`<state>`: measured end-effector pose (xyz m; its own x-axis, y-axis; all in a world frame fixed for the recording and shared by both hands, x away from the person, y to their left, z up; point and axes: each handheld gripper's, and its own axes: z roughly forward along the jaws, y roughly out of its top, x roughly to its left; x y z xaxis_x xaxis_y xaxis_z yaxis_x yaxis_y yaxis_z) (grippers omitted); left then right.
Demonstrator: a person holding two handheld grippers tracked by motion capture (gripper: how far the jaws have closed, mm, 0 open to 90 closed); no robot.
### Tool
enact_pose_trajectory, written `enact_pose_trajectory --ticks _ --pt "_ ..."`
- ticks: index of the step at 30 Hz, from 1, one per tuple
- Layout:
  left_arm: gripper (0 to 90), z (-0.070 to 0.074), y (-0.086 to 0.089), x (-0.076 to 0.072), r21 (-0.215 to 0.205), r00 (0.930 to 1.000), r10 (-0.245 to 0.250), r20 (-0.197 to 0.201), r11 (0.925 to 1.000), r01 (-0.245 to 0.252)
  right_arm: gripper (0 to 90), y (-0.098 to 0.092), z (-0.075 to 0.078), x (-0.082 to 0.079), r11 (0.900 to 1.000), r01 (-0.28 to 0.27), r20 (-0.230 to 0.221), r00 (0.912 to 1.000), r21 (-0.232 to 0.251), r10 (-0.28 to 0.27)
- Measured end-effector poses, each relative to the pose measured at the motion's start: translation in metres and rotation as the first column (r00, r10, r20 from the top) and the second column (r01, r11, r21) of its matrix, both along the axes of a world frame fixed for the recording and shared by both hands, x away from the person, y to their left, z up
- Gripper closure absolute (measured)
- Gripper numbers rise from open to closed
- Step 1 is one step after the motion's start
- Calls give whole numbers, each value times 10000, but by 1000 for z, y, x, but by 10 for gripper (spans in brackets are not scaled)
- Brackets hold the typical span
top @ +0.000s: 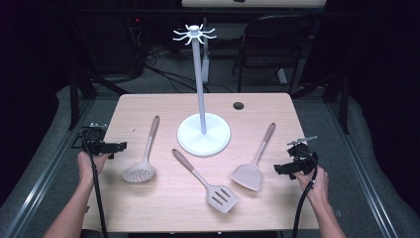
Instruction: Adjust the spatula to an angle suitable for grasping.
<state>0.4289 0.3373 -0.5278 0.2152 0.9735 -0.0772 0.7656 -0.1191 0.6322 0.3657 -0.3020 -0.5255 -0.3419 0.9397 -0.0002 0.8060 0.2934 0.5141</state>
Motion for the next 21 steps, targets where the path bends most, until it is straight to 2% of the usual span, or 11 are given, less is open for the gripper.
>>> enact_pose_trajectory --ticks 4,5,9,12,15,17,21 --pt "2 -1 -1 0 -32 10000 -22 -8 10000 22 68 -7 -3 2 9991 248 -325 9992 340 -237" --pt "2 -1 -1 -1 -31 10000 -5 14 10000 5 76 -8 -3 2 9991 312 -267 9992 290 -304" --pt "1 0 2 -4 -120 9999 101 86 9999 -100 92 -7 0 5 9971 455 -86 9989 604 -450" --pt "1 0 4 -4 -231 9999 98 107 9997 -95 137 -3 2 7 9972 315 -99 9995 676 -309" --pt "1 -3 5 -2 -355 9999 102 -68 9993 -104 143 2 2 10 9966 316 -116 9995 763 -308" --pt "1 -4 5 -1 -322 9999 -5 -170 9995 0 142 5 2 13 9965 283 -167 9995 788 -271" --pt "0 -5 5 -1 -279 9999 -108 -96 9996 105 140 11 -1 18 9966 159 -304 9994 813 -135"
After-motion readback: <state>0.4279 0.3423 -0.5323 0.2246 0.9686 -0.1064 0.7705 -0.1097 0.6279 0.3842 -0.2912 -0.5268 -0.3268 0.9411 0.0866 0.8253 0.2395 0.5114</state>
